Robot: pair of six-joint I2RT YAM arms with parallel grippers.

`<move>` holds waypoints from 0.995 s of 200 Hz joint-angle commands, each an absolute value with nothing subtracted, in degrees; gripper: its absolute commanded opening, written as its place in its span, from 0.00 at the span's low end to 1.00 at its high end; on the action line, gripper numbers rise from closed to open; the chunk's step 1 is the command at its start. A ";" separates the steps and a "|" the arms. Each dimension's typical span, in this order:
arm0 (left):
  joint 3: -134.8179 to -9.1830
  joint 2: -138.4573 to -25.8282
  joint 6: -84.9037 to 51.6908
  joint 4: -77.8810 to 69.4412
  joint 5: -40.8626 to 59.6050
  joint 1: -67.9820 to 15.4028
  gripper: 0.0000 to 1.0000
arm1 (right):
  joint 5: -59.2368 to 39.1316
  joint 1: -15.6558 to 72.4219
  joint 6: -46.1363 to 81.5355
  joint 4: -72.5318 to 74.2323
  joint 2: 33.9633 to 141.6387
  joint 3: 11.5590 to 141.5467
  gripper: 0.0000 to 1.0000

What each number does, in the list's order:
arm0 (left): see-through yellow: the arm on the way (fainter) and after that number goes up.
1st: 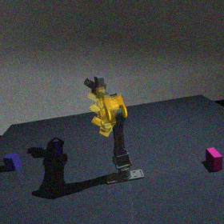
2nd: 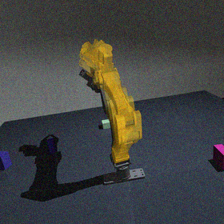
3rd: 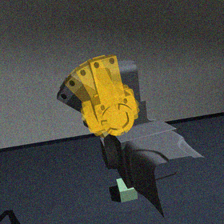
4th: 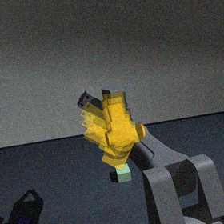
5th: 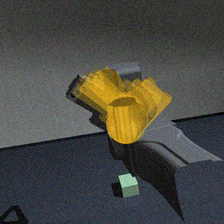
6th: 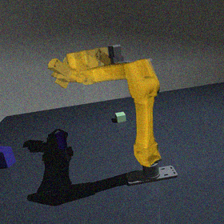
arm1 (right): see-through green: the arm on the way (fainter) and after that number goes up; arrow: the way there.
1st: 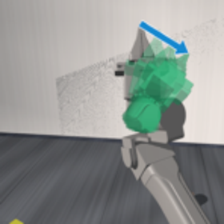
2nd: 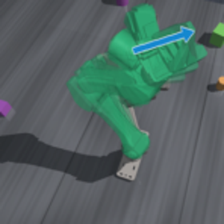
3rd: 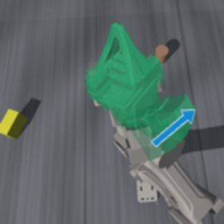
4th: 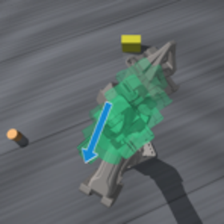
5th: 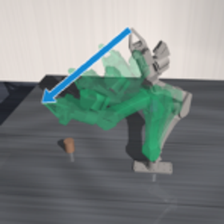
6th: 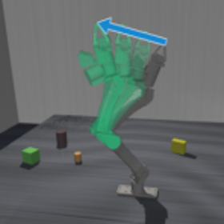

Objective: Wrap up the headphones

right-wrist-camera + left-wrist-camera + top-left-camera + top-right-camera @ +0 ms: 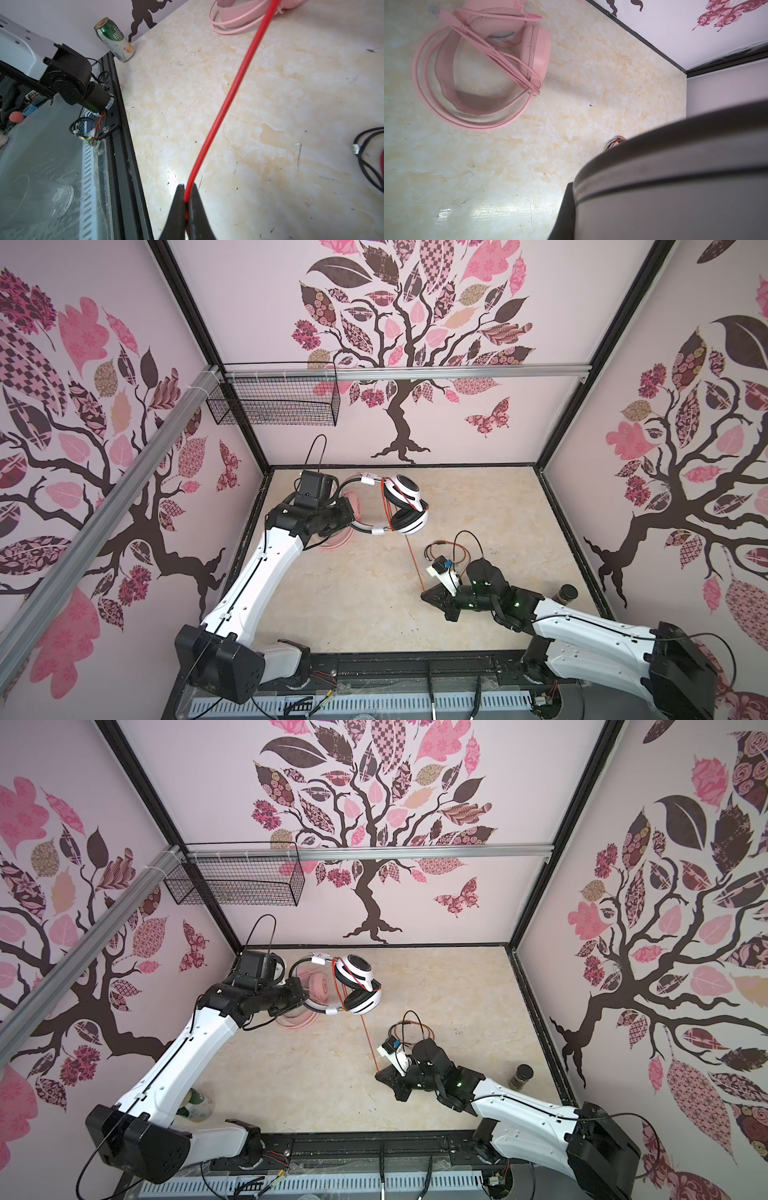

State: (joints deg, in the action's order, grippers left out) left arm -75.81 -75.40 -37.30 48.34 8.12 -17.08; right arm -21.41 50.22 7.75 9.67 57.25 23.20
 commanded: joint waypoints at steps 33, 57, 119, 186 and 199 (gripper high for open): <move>-75.84 -77.30 -40.54 40.23 13.62 -13.89 0.00 | -20.16 51.22 8.38 10.31 55.86 22.34 0.01; -75.66 -77.20 -39.12 40.25 14.43 -12.17 0.00 | -21.47 51.16 8.07 10.77 57.44 23.21 0.00; -73.43 -77.87 -39.11 38.16 13.92 -11.85 0.00 | -21.61 52.59 7.12 10.15 61.53 25.06 0.00; -75.28 -79.22 -36.84 40.03 14.09 -11.83 0.00 | -18.12 56.42 4.14 6.17 63.58 28.55 0.00; -76.37 -80.14 -36.13 42.04 13.52 -11.84 0.00 | -15.76 58.56 2.64 3.04 64.19 30.79 0.00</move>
